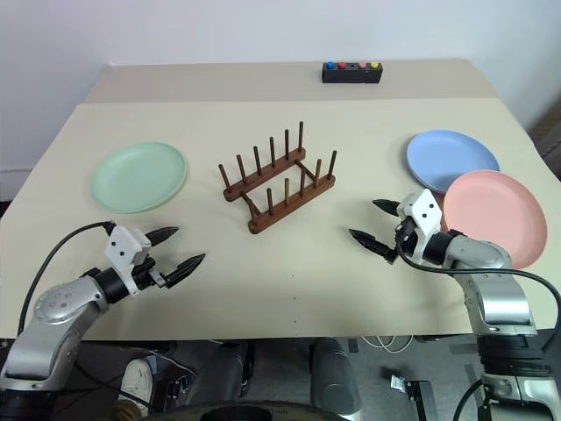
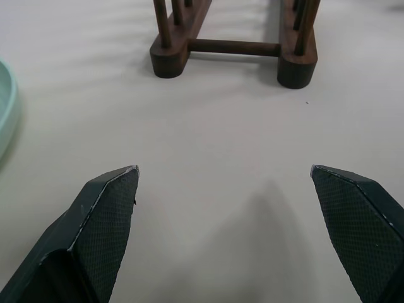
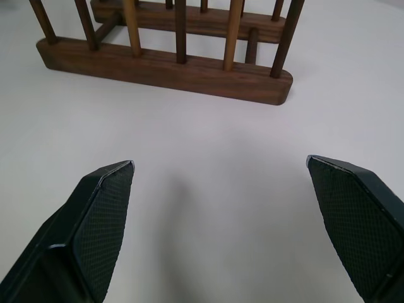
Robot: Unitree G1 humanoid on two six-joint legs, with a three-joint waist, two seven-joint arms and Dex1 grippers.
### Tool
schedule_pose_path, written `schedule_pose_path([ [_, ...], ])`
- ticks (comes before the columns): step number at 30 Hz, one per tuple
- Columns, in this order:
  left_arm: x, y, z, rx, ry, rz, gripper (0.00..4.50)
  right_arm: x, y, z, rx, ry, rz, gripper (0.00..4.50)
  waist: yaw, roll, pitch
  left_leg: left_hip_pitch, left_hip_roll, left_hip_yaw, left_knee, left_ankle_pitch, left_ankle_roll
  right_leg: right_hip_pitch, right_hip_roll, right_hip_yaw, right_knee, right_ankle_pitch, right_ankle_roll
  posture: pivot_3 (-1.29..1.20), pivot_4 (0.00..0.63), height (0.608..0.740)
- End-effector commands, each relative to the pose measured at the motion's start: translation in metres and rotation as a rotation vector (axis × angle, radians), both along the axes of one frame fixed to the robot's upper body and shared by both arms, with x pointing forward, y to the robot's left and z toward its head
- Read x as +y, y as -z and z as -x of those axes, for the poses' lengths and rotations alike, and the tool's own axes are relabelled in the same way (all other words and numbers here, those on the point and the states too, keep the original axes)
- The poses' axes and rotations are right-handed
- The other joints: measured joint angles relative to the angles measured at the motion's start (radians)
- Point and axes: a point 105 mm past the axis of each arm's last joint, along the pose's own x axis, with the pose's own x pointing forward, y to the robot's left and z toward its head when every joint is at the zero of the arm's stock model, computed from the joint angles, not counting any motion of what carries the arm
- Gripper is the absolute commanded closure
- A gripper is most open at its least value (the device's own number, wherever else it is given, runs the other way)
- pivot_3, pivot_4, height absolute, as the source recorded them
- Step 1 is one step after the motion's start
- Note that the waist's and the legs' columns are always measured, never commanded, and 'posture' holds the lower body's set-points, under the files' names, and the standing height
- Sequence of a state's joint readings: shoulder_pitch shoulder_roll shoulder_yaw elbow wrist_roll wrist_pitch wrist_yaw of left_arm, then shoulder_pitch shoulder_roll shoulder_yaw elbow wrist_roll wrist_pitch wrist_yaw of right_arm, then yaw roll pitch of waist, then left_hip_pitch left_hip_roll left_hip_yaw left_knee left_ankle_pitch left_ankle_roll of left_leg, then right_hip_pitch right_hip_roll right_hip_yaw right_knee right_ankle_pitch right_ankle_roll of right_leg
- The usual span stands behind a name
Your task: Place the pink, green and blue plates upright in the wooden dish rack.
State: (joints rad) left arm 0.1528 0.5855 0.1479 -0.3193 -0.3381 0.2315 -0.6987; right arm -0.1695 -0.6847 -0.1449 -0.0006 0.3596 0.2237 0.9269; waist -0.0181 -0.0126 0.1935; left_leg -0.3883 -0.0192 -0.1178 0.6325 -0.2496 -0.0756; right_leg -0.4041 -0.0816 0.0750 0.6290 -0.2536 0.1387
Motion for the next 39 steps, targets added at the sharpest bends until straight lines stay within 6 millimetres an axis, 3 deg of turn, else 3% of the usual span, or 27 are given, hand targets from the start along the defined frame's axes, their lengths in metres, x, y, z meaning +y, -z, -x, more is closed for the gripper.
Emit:
schedule_pose_path([
  [1,0.002,-0.015,-0.002,-0.056,-0.009,-0.002,0.0,0.003,-0.013,-0.005,-0.057,-0.009,-0.003,0.03,0.0,0.0,0.0,0.0,0.0,0.0,0.0,0.0,0.0,0.0,0.0,0.0,0.0,0.0,0.0,0.0,0.15,0.74],
  [9,-0.007,-0.016,-0.005,-0.065,-0.004,0.004,0.0,0.003,-0.011,-0.007,-0.048,-0.02,0.008,0.03,0.0,0.0,0.0,0.0,0.0,0.0,0.0,0.0,0.0,0.0,0.0,0.0,0.0,0.0,0.0,0.0,0.15,0.74],
  [20,-0.037,-0.004,0.002,0.043,0.157,0.067,0.0,0.013,-0.001,0.013,-0.035,-0.032,0.019,0.03,0.002,0.0,0.0,0.0,0.0,0.0,0.0,0.0,0.0,0.0,0.0,0.0,0.0,0.0,0.0,0.0,0.15,0.74],
  [27,-0.063,0.011,-0.03,-0.017,0.167,-0.062,0.0,0.037,0.007,0.028,-0.034,-0.039,-0.016,0.03,0.004,0.0,0.0,0.0,0.0,0.0,0.0,0.0,0.0,0.0,0.0,0.0,0.0,0.001,0.002,0.0,0.15,0.74],
  [31,-0.077,0.012,-0.04,-0.012,0.183,0.005,0.0,0.051,0.005,0.037,-0.047,-0.021,-0.042,0.03,0.002,0.0,0.0,0.0,0.0,0.0,0.0,0.0,0.0,0.0,0.0,0.0,0.0,0.002,0.003,0.0,0.15,0.74],
  [39,-0.093,0.02,-0.052,-0.01,0.201,0.03,0.0,0.065,0.019,0.067,0.012,-0.002,-0.056,0.03,0.007,0.0,-0.001,0.0,-0.001,0.0,0.001,0.0,0.0,0.001,0.0,0.0,0.0,0.001,0.003,0.0,0.15,0.74],
])
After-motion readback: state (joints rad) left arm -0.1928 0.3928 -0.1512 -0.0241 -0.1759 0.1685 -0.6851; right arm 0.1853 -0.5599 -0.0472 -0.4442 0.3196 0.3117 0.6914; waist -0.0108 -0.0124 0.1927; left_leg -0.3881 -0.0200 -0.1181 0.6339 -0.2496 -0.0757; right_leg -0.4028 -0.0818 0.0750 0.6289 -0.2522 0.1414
